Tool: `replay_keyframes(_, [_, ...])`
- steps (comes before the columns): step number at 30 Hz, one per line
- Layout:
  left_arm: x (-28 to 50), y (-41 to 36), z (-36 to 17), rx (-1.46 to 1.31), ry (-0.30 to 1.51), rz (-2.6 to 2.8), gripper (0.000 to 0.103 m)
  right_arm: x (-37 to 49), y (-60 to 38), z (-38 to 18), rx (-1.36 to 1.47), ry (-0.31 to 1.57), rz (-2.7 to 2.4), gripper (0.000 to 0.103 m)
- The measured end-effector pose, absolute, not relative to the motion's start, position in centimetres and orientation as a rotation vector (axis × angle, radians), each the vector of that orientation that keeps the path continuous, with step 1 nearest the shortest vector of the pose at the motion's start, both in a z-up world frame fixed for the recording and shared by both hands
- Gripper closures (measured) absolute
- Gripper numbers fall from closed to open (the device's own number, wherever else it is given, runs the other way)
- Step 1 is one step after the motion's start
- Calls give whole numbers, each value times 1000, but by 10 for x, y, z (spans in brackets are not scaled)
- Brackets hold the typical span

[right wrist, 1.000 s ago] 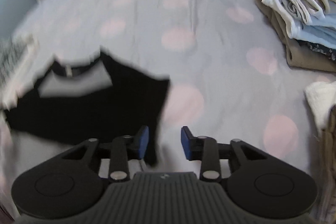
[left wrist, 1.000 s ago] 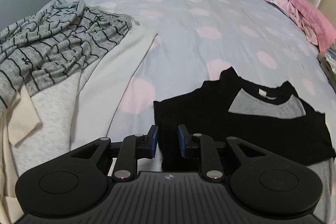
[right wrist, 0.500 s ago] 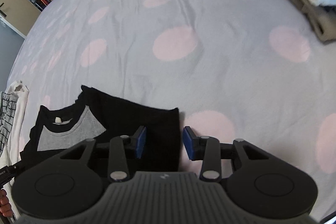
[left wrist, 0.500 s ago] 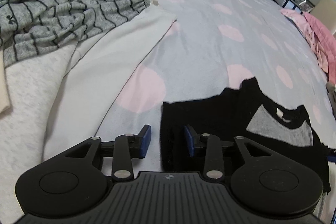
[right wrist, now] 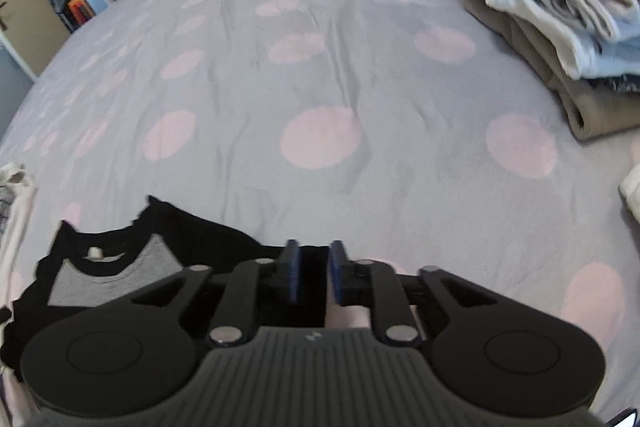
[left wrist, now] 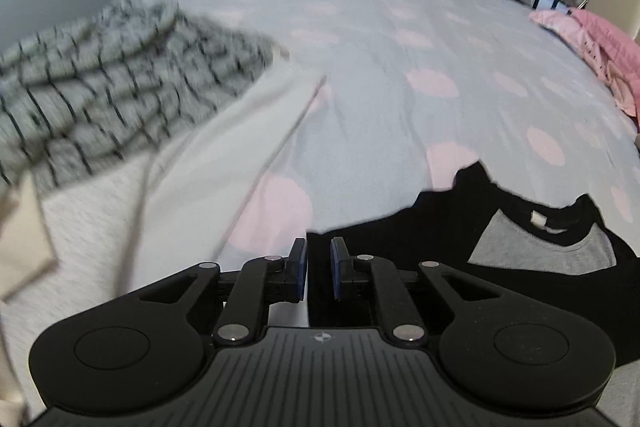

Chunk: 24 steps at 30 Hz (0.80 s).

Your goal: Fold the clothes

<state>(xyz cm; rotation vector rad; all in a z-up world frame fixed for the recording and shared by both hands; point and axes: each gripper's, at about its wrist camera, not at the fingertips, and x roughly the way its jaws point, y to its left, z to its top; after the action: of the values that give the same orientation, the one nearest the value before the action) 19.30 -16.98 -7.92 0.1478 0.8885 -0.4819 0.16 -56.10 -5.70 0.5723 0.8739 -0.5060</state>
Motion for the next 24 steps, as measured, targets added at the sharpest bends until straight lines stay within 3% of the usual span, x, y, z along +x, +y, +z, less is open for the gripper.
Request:
replay_keyframes(8, [155,-153,-57,218,932,-580,93,-33,-515,-41,472,934,-325,74])
replay_keyframes(20, [46,-100,-75,493,1078,-724,93,-119,-429,-61,264,1123,-59,72])
replay_keyframes(24, [21,-78,-88,484,1158,-730,79,-153,-421,-73,285,1183,-37,69])
